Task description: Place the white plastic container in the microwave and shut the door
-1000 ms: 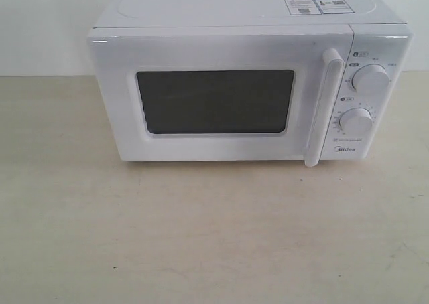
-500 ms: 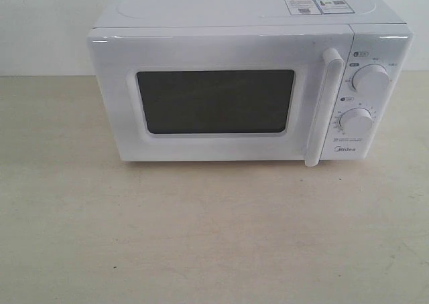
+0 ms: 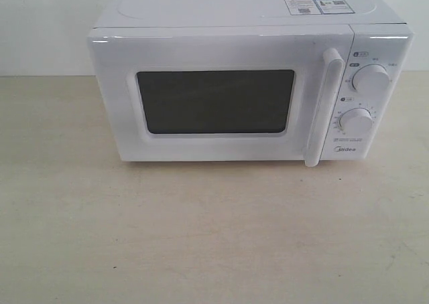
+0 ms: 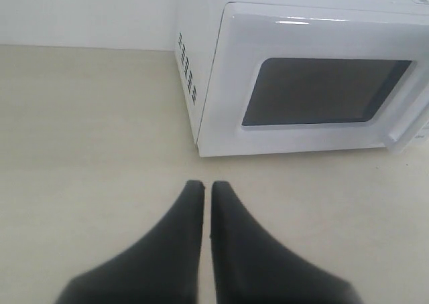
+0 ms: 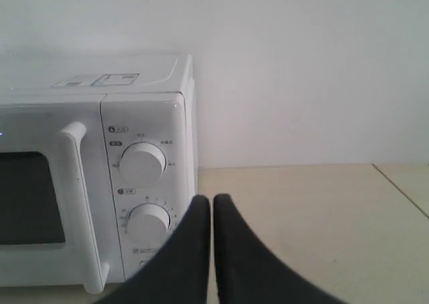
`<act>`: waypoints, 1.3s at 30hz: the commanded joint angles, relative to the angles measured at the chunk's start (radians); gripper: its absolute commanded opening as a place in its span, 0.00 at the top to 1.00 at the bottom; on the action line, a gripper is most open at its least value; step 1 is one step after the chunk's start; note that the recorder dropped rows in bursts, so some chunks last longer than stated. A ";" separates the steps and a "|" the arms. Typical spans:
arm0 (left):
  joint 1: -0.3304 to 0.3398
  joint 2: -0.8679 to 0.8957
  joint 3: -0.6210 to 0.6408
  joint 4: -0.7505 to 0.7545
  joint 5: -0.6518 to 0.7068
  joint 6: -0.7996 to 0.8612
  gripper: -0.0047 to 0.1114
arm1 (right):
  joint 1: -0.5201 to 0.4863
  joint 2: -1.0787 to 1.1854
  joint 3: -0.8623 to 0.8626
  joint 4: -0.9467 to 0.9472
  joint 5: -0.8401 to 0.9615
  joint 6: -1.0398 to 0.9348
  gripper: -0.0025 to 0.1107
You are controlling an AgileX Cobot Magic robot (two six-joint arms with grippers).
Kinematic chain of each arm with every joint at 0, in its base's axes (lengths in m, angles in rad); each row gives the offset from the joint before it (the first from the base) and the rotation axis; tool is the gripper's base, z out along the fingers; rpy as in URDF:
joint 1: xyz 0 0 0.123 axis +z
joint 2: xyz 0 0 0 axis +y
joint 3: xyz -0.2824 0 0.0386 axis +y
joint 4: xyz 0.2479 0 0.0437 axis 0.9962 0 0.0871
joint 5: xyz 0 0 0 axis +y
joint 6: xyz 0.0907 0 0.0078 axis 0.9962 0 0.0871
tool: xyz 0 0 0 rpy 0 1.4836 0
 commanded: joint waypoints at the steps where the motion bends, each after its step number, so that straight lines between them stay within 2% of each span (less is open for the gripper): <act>1: -0.001 -0.007 0.003 0.004 -0.008 -0.008 0.92 | -0.007 -0.085 0.058 -0.005 0.017 0.025 0.98; 5: -0.001 -0.007 0.003 0.004 -0.008 -0.008 0.92 | 0.000 -0.116 0.072 -0.007 0.056 0.045 0.98; 10: -0.001 -0.007 0.003 0.004 -0.008 -0.008 0.92 | 0.120 -0.116 0.072 -0.056 0.049 0.045 0.98; 16: -0.001 -0.007 0.003 0.004 -0.008 -0.008 0.92 | 0.214 -0.116 0.084 -0.096 0.025 0.068 0.98; 17: -0.001 -0.007 0.003 0.004 -0.008 -0.008 0.92 | 0.221 -0.116 0.092 -0.107 0.010 0.108 0.98; 18: -0.001 -0.007 0.003 0.004 -0.008 -0.008 0.92 | 0.222 -0.116 0.119 -0.170 -0.034 0.248 0.98; 21: -0.001 -0.007 0.003 0.004 -0.008 -0.008 0.92 | 0.222 -0.116 0.162 -0.468 -0.109 0.649 0.98; 25: -0.001 -0.007 0.003 0.004 -0.008 -0.008 0.92 | 0.222 -0.116 0.162 -0.709 -0.105 0.851 0.98; 27: -0.001 -0.007 0.003 0.004 -0.008 -0.008 0.92 | 0.222 -0.116 0.162 -0.770 -0.103 0.910 0.98; 30: -0.001 -0.007 0.003 0.004 -0.008 -0.008 0.92 | 0.222 -0.116 0.162 -0.817 -0.075 0.899 0.98; 39: -0.001 -0.007 0.003 0.004 -0.008 -0.008 0.92 | 0.222 -0.116 0.162 -0.806 -0.022 0.756 0.98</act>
